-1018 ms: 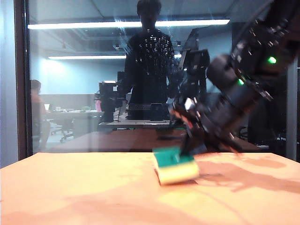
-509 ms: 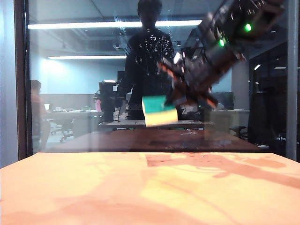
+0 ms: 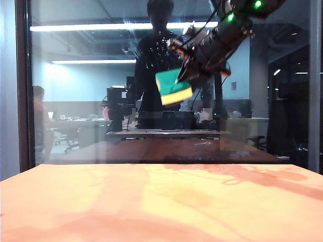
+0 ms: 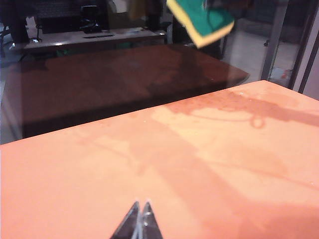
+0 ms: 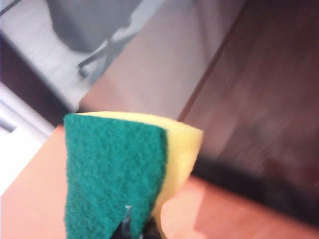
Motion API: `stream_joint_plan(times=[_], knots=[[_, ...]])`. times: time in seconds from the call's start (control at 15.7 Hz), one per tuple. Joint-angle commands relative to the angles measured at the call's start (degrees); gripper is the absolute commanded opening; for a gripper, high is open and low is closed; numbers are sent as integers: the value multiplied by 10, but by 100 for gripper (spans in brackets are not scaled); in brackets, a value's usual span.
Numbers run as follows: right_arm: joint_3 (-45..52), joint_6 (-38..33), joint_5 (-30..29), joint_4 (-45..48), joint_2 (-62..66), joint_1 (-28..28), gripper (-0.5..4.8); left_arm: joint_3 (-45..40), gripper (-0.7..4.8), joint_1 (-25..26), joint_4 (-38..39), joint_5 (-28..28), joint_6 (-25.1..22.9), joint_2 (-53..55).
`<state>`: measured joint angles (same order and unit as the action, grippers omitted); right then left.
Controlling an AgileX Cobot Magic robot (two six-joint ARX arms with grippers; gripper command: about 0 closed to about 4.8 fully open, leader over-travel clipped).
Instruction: Pick up the sponge from the table, wipe the water off the glass, and finally place the sponge back on the table.
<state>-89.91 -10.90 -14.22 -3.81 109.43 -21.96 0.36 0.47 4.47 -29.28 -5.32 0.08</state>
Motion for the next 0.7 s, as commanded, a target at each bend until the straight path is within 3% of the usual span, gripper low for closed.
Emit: stream_joint_plan(times=[0.06, 0.32, 0.7], knots=[[-32, 16, 10, 19, -5, 14, -9, 2, -6, 0, -9, 1, 1, 1], [-63, 67, 12, 52, -5, 23, -9, 2, -6, 0, -9, 1, -2, 1], [-106, 71, 17, 136, -4, 46, -9, 2, -6, 0, -9, 1, -2, 1]])
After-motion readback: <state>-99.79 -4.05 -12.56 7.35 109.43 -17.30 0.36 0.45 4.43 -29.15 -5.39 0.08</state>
